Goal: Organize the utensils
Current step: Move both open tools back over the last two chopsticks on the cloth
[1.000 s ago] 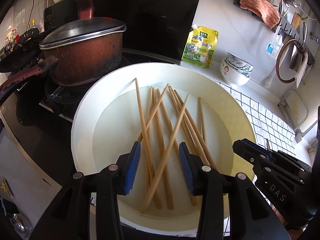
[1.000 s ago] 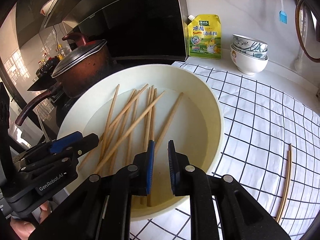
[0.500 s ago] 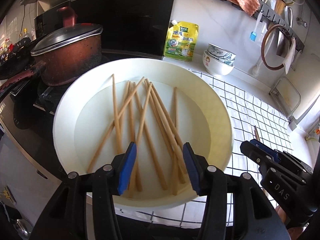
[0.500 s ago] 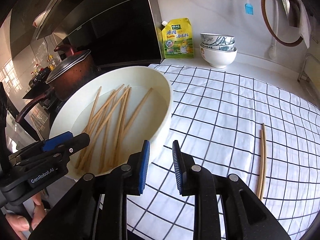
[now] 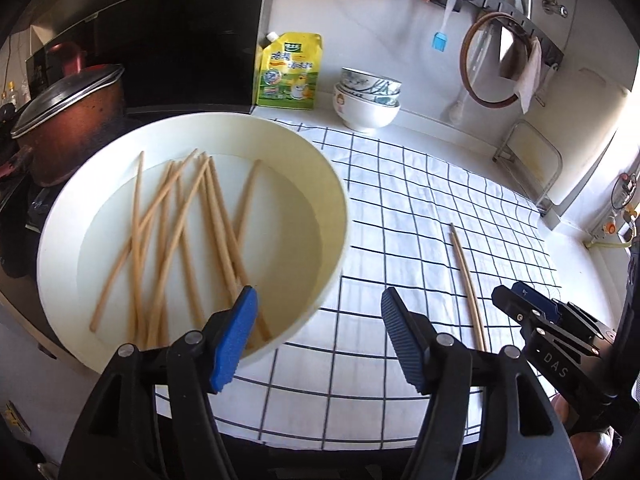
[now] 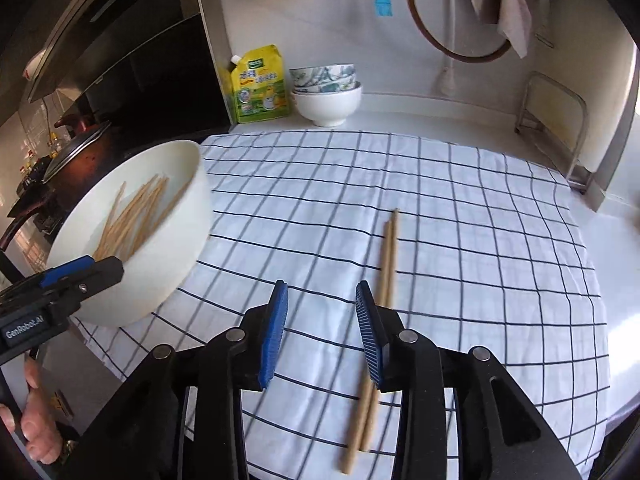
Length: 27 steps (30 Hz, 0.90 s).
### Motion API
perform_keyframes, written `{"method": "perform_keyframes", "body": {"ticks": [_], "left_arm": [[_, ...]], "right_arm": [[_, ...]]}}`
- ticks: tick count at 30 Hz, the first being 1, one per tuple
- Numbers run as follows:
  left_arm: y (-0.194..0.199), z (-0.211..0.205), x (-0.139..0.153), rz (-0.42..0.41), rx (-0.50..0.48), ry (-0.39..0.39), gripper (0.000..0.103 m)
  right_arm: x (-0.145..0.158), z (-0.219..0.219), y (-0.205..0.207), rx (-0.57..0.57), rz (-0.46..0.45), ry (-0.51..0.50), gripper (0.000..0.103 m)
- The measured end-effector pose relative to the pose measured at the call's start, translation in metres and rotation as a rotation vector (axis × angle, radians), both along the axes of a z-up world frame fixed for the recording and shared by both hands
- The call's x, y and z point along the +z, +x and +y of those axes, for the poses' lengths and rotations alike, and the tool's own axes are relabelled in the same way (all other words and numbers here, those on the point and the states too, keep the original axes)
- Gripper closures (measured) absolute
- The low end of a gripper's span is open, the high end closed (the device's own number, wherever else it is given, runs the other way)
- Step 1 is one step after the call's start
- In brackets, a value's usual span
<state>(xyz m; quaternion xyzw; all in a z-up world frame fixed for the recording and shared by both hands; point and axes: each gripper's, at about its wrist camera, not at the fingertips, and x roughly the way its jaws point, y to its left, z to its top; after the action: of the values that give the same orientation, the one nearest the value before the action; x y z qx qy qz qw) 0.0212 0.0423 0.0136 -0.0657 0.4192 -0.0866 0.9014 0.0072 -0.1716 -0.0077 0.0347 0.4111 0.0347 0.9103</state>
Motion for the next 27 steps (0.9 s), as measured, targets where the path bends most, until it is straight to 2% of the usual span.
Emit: {"method": "perform_keyframes", "body": {"ticks": [2, 4, 7, 10, 18, 27], "left_arm": [[0.0, -0.012, -0.002, 0.003, -0.024, -0.005, 0.04], [-0.001, -0.023, -0.001, -0.018, -0.027, 0.018, 0.033], [-0.001, -0.036, -0.001, -0.018, -0.062, -0.012, 0.033], [-0.002, -0.048, 0.0, -0.023, -0.083, 0.007, 0.033], [-0.005, -0.072, -0.004, -0.025, -0.124, 0.025, 0.033], [-0.006, -0.084, -0.011, -0.003, -0.145, 0.032, 0.033]], "right_arm": [[-0.007, -0.013, -0.002, -0.028, 0.019, -0.004, 0.069], [-0.014, -0.021, -0.004, -0.046, 0.029, -0.025, 0.069], [-0.026, -0.032, -0.006, -0.062, 0.053, -0.043, 0.069], [-0.035, -0.037, -0.006, -0.063, 0.075, -0.041, 0.069], [-0.052, -0.033, 0.001, -0.036, 0.116, -0.033, 0.069], [-0.055, -0.022, 0.001, -0.004, 0.108, -0.092, 0.07]]}}
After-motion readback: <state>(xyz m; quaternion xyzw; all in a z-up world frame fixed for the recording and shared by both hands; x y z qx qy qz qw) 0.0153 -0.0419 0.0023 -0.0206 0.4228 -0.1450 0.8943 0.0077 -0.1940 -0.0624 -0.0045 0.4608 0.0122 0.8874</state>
